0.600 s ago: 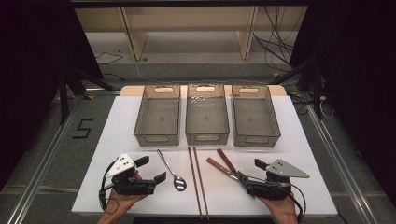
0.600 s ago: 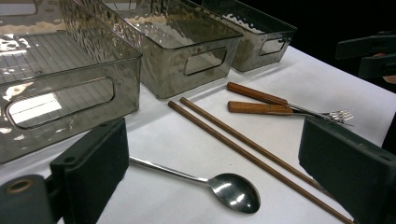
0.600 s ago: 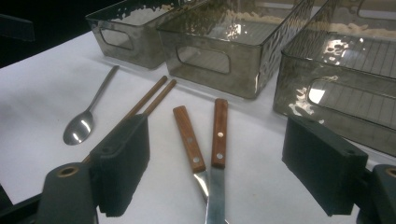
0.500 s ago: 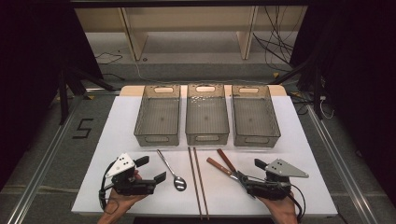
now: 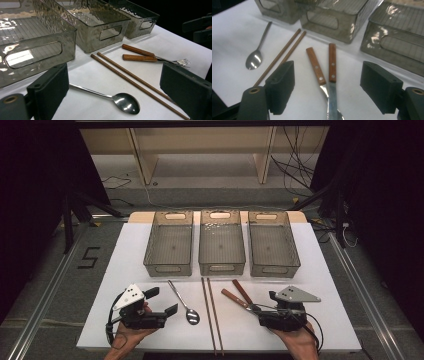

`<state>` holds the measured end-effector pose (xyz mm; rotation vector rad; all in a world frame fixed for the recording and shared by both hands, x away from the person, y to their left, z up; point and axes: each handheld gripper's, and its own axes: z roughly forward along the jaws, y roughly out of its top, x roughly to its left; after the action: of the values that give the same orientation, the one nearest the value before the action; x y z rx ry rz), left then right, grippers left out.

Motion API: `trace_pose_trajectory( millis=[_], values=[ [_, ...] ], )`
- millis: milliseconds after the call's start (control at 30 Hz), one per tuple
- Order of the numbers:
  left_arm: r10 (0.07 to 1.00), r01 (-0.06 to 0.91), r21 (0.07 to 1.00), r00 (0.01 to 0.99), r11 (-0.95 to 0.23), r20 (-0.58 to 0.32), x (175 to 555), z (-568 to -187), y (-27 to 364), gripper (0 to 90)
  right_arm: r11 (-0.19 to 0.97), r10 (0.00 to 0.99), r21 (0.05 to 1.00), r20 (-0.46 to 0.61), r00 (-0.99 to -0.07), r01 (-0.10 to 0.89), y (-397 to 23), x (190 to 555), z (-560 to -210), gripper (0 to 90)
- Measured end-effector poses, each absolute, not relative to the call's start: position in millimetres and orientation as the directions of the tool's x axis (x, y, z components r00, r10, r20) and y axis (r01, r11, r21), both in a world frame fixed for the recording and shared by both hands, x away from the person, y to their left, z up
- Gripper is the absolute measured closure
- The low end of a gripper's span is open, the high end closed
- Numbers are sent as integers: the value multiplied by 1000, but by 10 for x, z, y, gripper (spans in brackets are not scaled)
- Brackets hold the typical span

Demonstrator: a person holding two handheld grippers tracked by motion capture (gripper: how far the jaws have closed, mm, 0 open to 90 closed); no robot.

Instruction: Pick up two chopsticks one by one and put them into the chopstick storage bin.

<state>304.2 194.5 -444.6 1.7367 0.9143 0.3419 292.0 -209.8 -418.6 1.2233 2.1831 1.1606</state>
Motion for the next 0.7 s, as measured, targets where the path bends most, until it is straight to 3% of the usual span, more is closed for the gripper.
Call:
trace_pose_trajectory(
  millis=[700],
  values=[
    [721, 408, 906, 661, -111, -209, 3040, -4441, 1953, 80, 514, 745, 609, 33, -666, 605, -1366, 3077, -4128, 363]
  ],
)
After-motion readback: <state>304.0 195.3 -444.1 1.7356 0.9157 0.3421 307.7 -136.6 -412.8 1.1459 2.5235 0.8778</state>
